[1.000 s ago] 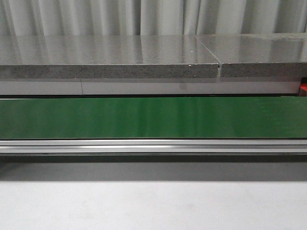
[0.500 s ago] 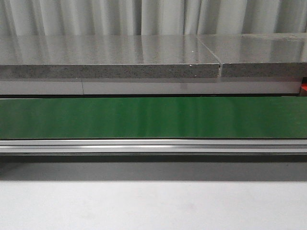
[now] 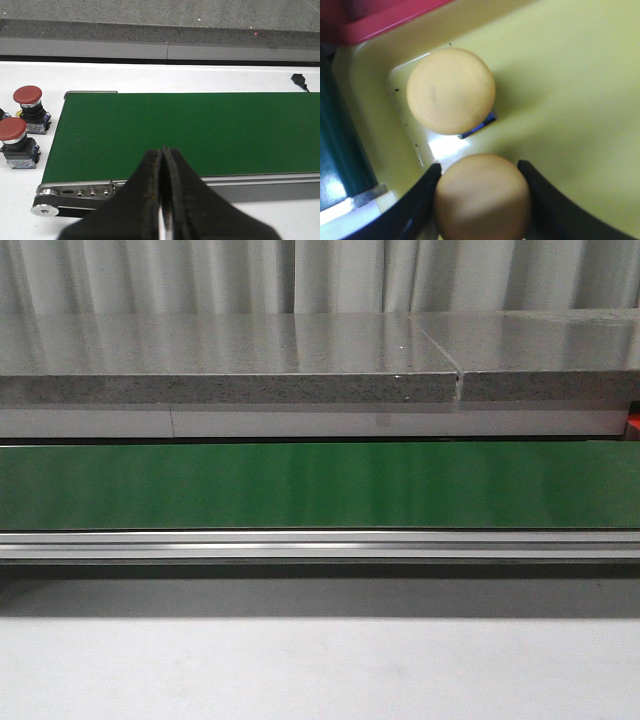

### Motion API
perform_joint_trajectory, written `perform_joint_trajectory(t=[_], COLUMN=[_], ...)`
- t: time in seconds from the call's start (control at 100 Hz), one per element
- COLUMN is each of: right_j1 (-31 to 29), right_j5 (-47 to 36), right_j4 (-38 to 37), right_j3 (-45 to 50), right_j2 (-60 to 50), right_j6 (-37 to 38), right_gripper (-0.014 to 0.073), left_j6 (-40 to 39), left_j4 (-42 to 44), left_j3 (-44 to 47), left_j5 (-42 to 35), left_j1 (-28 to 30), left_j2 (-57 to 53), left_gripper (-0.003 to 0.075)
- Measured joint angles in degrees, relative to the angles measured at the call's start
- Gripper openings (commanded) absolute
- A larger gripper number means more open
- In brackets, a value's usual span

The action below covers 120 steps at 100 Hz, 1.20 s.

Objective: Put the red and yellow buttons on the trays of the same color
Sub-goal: 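Lower the yellow button into the yellow tray and open the right gripper, then raise the right gripper back above the belt end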

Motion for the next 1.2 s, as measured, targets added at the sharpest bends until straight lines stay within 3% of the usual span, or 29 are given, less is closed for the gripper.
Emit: perform_joint_trajectory(t=[0.3,0.39,0.56,0.63,0.87,1.2], right_j1=[0.0,0.0,0.0,0.0,0.0,0.0], right_j5=[-0.5,-0.5,0.2,0.6,1.0,3.8], right_j4=[0.1,0.1,0.1,0.1,0.1,0.1], right_j3=[0.0,0.0,0.0,0.0,0.0,-1.2], right_j2=[1.3,1.3,1.6,1.7,0.3,-10.1], right_j6=[0.0,0.0,0.0,0.0,0.0,0.0], right_gripper=[0.0137,0.0239,0.0533,0.0599,0.0615,0.0615], left_j6=[0.0,0.0,0.0,0.0,0.0,0.0], left_j4=[0.0,0.0,0.0,0.0,0.0,0.0], left_j3=[0.0,0.0,0.0,0.0,0.0,0.0], left_j5=[0.0,0.0,0.0,0.0,0.0,0.0], left_j1=[0.0,0.0,0.0,0.0,0.0,0.0], left_j2=[0.0,0.0,0.0,0.0,0.0,0.0], left_gripper=[-0.0019,-0.0019,-0.0019,-0.0019,-0.0019,-0.0019])
